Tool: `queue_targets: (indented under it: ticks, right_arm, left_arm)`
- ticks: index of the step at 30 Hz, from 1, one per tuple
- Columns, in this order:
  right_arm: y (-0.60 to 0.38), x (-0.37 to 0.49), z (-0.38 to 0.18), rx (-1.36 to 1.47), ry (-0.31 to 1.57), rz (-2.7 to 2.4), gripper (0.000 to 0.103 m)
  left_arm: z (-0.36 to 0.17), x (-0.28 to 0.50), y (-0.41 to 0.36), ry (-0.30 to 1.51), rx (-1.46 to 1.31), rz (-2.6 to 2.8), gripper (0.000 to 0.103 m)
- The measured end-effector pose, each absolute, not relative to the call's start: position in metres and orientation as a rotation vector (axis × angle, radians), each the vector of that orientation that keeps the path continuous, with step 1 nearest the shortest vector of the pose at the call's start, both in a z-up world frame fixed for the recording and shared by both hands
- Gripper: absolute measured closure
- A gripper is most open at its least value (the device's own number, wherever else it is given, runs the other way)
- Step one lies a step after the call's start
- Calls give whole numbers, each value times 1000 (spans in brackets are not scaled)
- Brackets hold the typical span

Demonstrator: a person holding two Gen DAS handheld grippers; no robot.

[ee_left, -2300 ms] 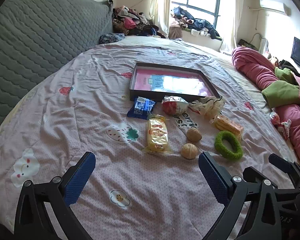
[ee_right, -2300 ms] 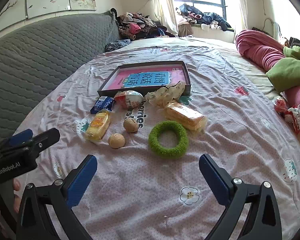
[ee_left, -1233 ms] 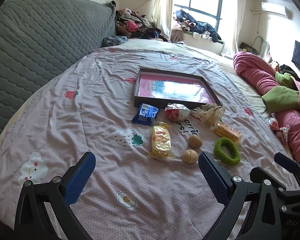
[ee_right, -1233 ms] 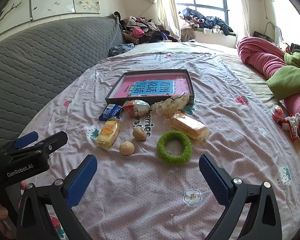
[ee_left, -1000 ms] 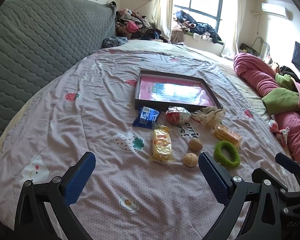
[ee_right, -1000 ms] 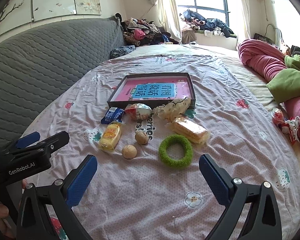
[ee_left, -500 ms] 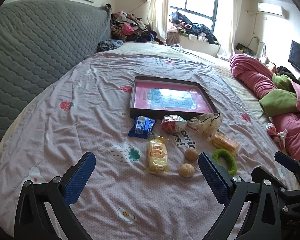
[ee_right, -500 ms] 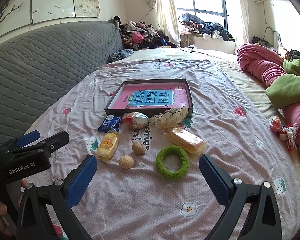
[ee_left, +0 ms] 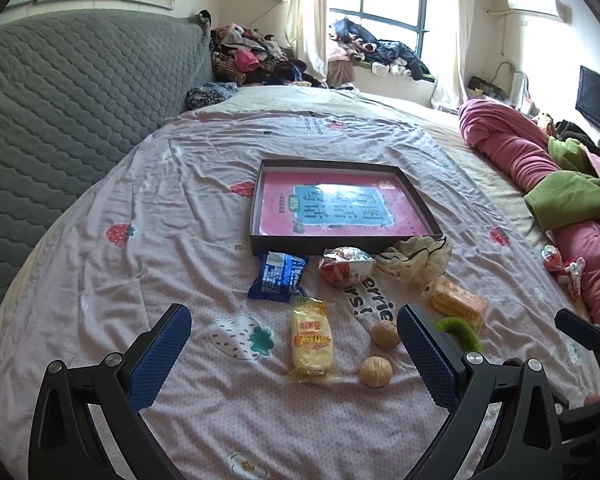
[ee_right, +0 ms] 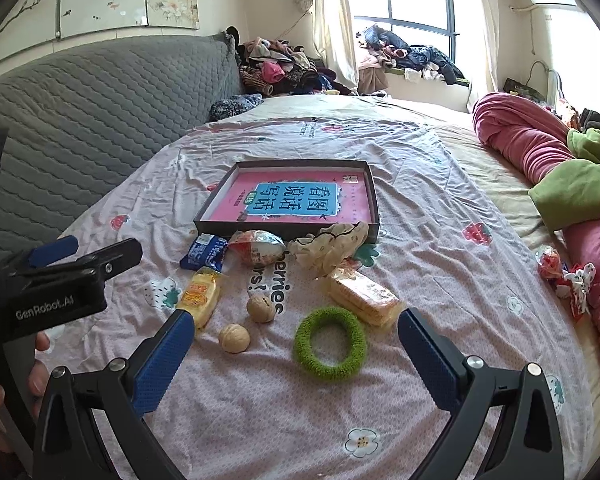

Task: Organize objects
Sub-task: 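Move both tools toward the snacks in front of the tray, then grasp the green fuzzy ring with the right gripper while the left grasps the yellow cake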

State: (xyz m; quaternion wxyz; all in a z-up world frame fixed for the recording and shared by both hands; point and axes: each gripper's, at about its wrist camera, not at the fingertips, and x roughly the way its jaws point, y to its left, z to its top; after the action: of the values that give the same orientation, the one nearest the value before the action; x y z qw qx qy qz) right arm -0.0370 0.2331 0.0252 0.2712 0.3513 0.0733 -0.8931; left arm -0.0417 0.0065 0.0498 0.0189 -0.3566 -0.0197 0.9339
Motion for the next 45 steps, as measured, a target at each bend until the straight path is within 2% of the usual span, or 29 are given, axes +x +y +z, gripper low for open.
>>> queue_targets:
  ticks: [12, 28, 40, 45]
  right_arm:
    - [227, -53, 0, 1005, 207, -2375, 0]
    - [221, -73, -52, 1132, 271, -2327, 0]
    - [215, -82, -70, 1183, 276, -2312, 1]
    - [212, -86, -74, 1196, 286, -2313, 5]
  left_arm:
    - [22, -61, 11, -64, -1186, 2872, 1]
    - [-48, -93, 10, -78, -1386, 2802, 1]
    - [-66, -110, 12, -23, -1448, 2810, 1]
    - [-70, -112, 12, -32, -1444, 2808, 1]
